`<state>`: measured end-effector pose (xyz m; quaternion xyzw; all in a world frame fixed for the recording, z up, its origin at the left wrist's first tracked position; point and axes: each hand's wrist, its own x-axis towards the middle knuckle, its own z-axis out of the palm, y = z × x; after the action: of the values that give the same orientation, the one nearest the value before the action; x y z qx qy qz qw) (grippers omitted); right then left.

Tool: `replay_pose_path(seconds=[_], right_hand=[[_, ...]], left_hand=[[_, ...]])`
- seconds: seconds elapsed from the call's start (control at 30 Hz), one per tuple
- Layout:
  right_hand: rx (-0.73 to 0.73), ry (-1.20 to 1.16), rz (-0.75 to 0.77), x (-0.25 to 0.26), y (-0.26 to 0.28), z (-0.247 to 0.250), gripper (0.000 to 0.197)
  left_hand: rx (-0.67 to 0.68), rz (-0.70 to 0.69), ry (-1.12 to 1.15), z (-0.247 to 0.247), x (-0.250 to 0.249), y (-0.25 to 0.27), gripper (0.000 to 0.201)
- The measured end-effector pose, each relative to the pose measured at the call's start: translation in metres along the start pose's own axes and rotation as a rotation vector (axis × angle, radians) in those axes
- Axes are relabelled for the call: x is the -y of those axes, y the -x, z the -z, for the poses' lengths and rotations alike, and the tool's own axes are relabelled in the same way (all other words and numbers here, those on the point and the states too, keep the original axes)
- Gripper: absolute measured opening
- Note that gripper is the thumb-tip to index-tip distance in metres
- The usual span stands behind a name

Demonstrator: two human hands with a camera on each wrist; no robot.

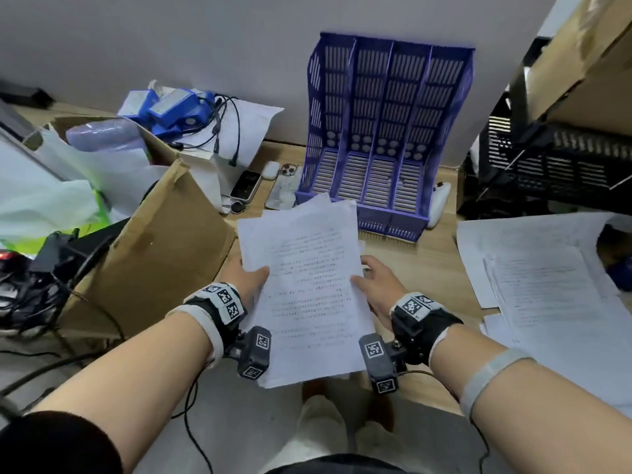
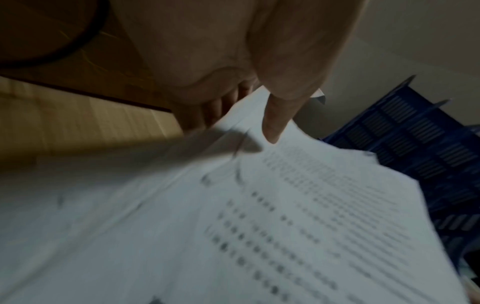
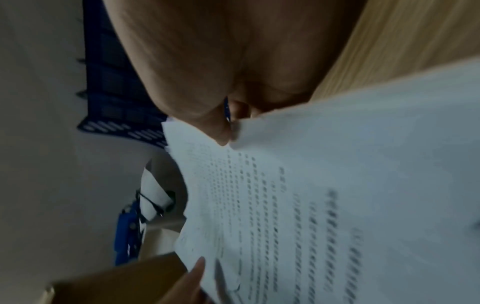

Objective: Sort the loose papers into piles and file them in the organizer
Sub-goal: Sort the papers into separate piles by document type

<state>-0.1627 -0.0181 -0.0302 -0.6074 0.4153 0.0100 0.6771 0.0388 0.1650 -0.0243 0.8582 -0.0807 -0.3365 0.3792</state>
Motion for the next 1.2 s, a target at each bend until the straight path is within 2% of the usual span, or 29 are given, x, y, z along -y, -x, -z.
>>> replay_pose_path(seconds=[0.03, 0.1, 0.17, 0.2, 0.3, 0.37, 0.47, 0.57, 0.7, 0.8, 0.87, 0.93, 0.97, 1.07, 1.13, 1.2], right_hand=[[-0.007, 0.064, 0.000, 0.000, -0.002, -0.005, 0.035], [-0.024, 0.231, -0.013, -0.004, -0.005, -0.007, 0.044], [-0.042, 0.299, -0.067, -0.013, -0.005, 0.003, 0.049], [-0.057, 0.297, -0.113, -0.019, -0.005, 0.012, 0.049], [-0.169, 0.272, -0.217, -0.040, 0.006, 0.050, 0.042], [-0.270, 0.281, -0.265, -0.058, 0.021, 0.084, 0.038], [-0.423, 0.312, -0.354, -0.090, 0.055, 0.144, 0.035], [-0.583, 0.308, -0.451, -0.121, 0.094, 0.206, 0.043], [-0.710, 0.356, -0.577, -0.153, 0.139, 0.280, 0.052], [-0.693, 0.366, -0.570, -0.169, 0.157, 0.323, 0.062], [-0.650, 0.377, -0.555, -0.176, 0.161, 0.345, 0.070], [-0.607, 0.422, -0.523, -0.177, 0.160, 0.361, 0.075], [-0.590, 0.458, -0.514, -0.177, 0.157, 0.368, 0.076], [-0.561, 0.557, -0.523, -0.174, 0.149, 0.381, 0.081], [-0.536, 0.554, -0.553, -0.173, 0.146, 0.387, 0.084], [-0.467, 0.497, -0.599, -0.175, 0.143, 0.388, 0.078]], left_hand=[[-0.039, 0.013, -0.056, 0.004, 0.007, -0.006, 0.052], [-0.050, -0.003, -0.146, 0.005, 0.010, -0.012, 0.072], [-0.038, -0.006, -0.165, -0.007, 0.003, -0.013, 0.087], [-0.024, -0.002, -0.137, -0.017, -0.005, -0.010, 0.085], [0.100, -0.095, -0.101, -0.066, -0.032, -0.004, 0.051], [0.228, -0.188, -0.103, -0.107, -0.056, 0.005, 0.032], [0.444, -0.254, -0.124, -0.171, -0.086, 0.025, 0.015], [0.602, -0.256, -0.151, -0.234, -0.108, 0.046, 0.012], [0.676, -0.212, -0.177, -0.313, -0.123, 0.070, 0.025], [0.696, -0.239, -0.305, -0.362, -0.126, 0.084, 0.041], [0.640, -0.284, -0.446, -0.386, -0.128, 0.092, 0.052], [0.587, -0.272, -0.461, -0.403, -0.132, 0.097, 0.061], [0.564, -0.260, -0.452, -0.411, -0.134, 0.098, 0.058], [0.513, -0.251, -0.457, -0.424, -0.141, 0.101, 0.016], [0.500, -0.243, -0.485, -0.429, -0.145, 0.101, 0.017], [0.491, -0.256, -0.507, -0.434, -0.147, 0.101, 0.036]])
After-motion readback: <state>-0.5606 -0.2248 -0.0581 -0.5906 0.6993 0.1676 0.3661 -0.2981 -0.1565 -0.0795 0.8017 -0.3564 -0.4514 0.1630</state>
